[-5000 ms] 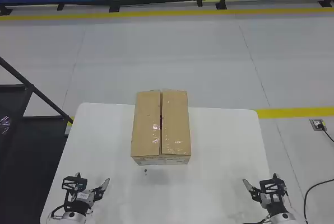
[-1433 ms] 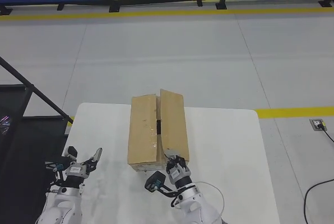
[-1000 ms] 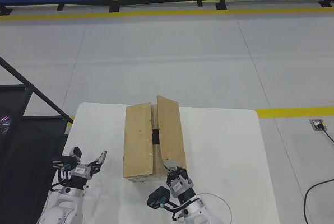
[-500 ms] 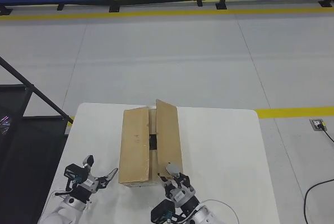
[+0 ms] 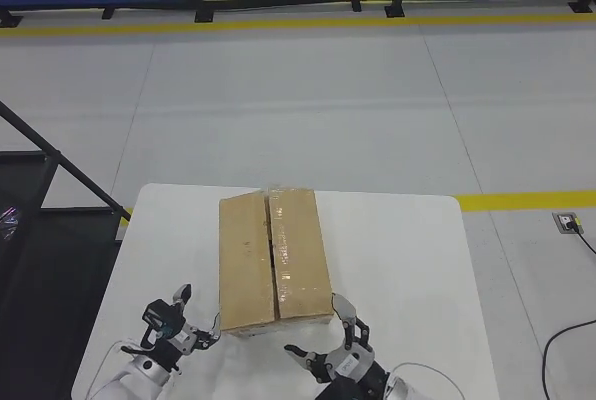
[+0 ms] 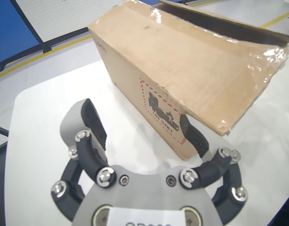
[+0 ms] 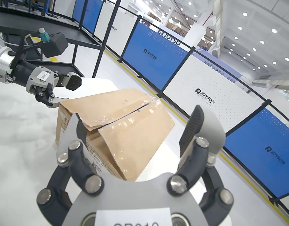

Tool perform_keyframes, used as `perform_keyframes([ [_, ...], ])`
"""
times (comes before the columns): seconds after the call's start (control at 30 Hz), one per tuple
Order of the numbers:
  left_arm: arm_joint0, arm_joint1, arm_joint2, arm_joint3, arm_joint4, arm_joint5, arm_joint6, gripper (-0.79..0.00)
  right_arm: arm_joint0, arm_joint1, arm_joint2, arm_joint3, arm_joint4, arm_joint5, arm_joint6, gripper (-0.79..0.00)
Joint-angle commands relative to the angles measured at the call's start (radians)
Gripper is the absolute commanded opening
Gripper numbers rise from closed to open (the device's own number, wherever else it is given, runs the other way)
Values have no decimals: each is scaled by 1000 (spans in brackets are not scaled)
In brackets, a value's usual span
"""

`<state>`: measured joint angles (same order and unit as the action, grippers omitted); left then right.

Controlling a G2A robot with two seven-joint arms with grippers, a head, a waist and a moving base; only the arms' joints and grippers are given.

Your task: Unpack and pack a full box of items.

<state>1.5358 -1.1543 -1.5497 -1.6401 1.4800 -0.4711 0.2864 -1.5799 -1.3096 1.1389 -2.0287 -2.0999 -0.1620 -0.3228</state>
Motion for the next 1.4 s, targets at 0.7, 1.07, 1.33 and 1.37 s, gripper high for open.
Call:
perform_keyframes([
  [0.7, -53, 4, 139, -58, 106, -72, 30, 0, -69, 8, 72, -46, 131, 110, 84, 0],
  [1.07, 29, 11, -137, -44, -229, 109, 88, 0, -59, 0, -64, -22, -8, 129, 135, 0],
  [1.33, 11, 0, -157, -5, -339, 227, 64, 0, 13, -26, -250, 68, -214, 214, 248, 0],
  [1.37, 5, -1, -154, 0, -341, 238, 61, 0, 29, -31, -273, 90, -259, 235, 282, 0],
])
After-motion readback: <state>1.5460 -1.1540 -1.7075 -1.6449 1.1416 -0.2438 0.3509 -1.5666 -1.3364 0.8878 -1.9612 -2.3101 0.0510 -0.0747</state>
